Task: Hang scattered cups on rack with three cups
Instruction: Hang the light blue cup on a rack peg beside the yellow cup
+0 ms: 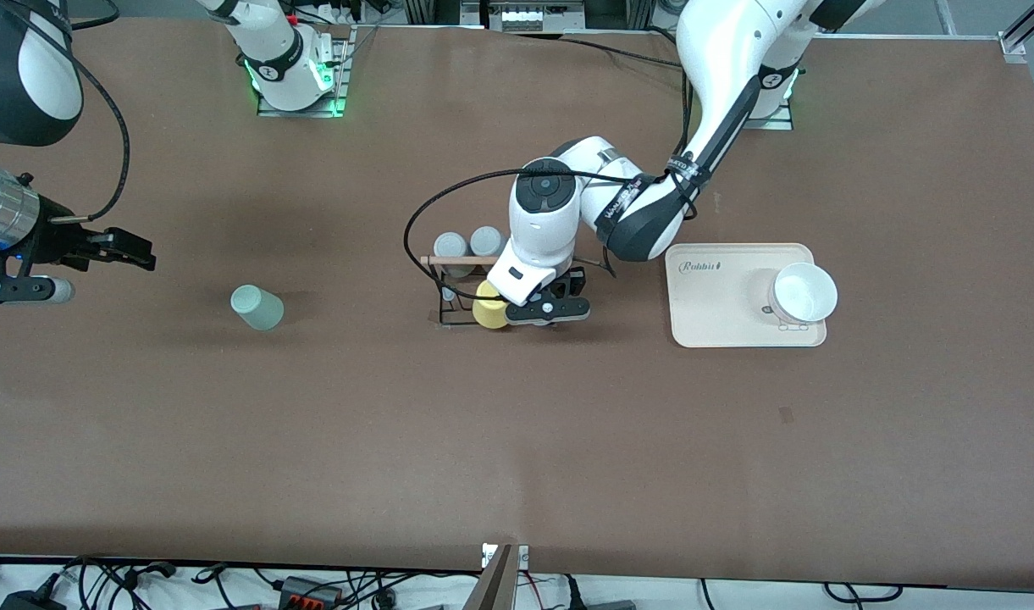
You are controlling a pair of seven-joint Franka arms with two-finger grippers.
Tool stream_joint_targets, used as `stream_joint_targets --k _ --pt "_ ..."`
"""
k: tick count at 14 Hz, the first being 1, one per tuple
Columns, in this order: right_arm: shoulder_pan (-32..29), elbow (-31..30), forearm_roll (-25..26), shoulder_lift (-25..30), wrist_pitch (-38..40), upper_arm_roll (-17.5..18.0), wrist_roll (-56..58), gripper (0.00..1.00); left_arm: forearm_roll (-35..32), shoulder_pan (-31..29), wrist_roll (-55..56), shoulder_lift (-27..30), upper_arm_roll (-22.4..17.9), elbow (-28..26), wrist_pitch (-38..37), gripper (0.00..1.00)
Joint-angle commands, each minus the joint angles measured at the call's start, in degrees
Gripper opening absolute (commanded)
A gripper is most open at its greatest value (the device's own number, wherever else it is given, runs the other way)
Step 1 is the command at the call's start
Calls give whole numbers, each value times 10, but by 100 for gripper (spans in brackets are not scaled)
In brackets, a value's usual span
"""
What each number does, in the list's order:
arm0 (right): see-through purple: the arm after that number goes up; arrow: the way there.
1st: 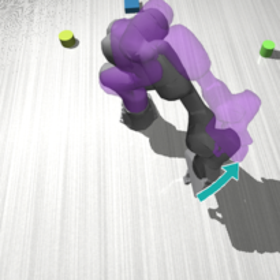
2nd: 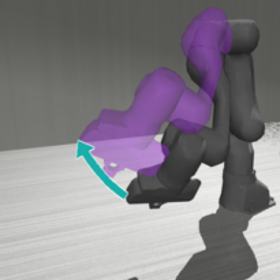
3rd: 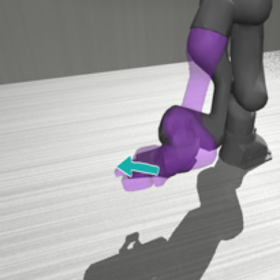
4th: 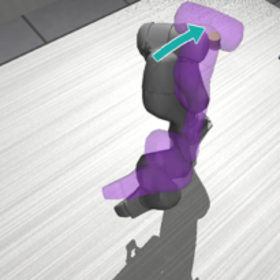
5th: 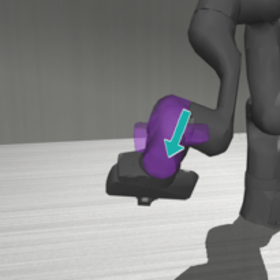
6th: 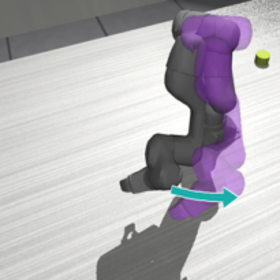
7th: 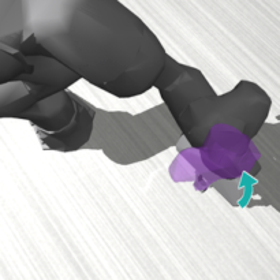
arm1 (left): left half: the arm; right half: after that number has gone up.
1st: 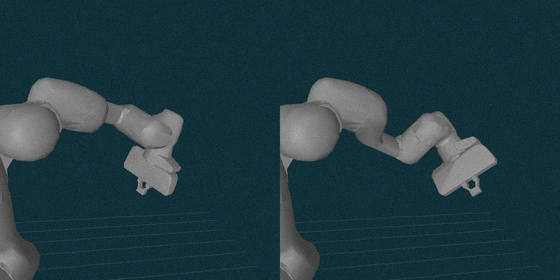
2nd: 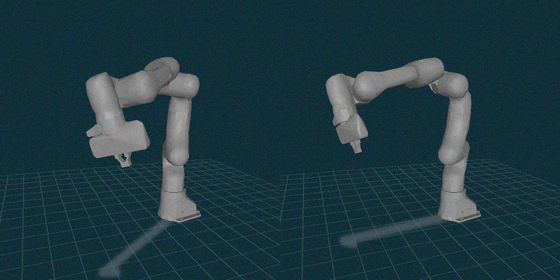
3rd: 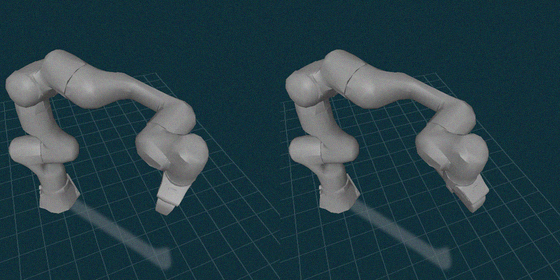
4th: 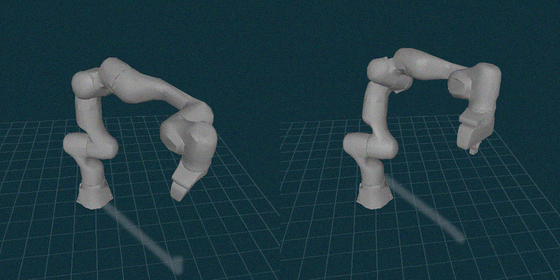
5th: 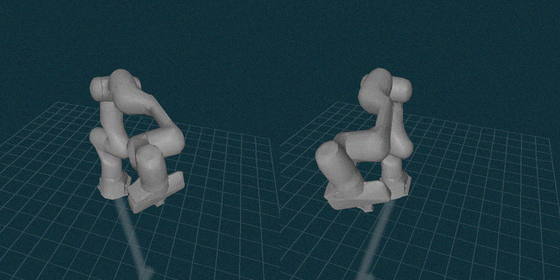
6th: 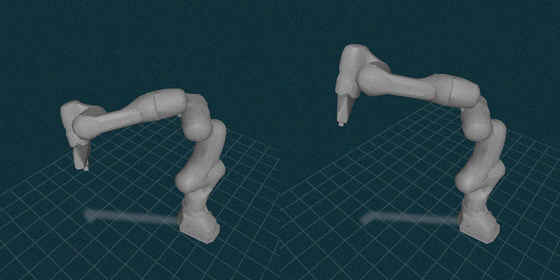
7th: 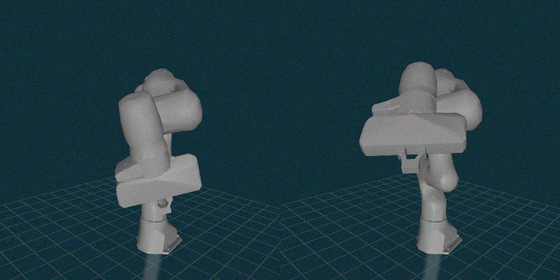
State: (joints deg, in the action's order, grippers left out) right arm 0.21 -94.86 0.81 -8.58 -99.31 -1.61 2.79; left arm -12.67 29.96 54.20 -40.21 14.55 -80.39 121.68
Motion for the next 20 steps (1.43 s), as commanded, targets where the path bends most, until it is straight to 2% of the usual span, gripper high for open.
stream_joint_targets --k 1,5,6,7,8,9,13,16,20 --pt "0 -5 7 7 0 1 -1 100 -14 0 -1 4 0 -9 7 45" --pt "0 -8 5 6 -2 1 -2 100 -15 0 -1 4 1 -13 8 49" --pt "-1 -9 5 6 -1 1 -2 100 -15 0 -1 4 0 -13 8 59" --pt "-3 -11 4 6 -2 1 -2 100 -15 -1 -1 4 0 -13 8 77" --pt "-3 -11 4 6 -1 1 -2 100 -15 -2 -1 5 0 -13 8 91" --pt "-3 -12 4 6 -1 1 -2 100 -15 -3 -1 6 0 -12 8 100" --pt "-3 -11 5 5 -3 0 -2 100 -14 -12 -22 17 -1 -8 1 100" --pt "-1 -11 4 4 -5 1 -1 100 -14 -58 -78 63 0 -5 -36 100" --pt "1 -8 4 -9 -9 1 -1 100 -13 -121 -206 141 5 0 -112 100"
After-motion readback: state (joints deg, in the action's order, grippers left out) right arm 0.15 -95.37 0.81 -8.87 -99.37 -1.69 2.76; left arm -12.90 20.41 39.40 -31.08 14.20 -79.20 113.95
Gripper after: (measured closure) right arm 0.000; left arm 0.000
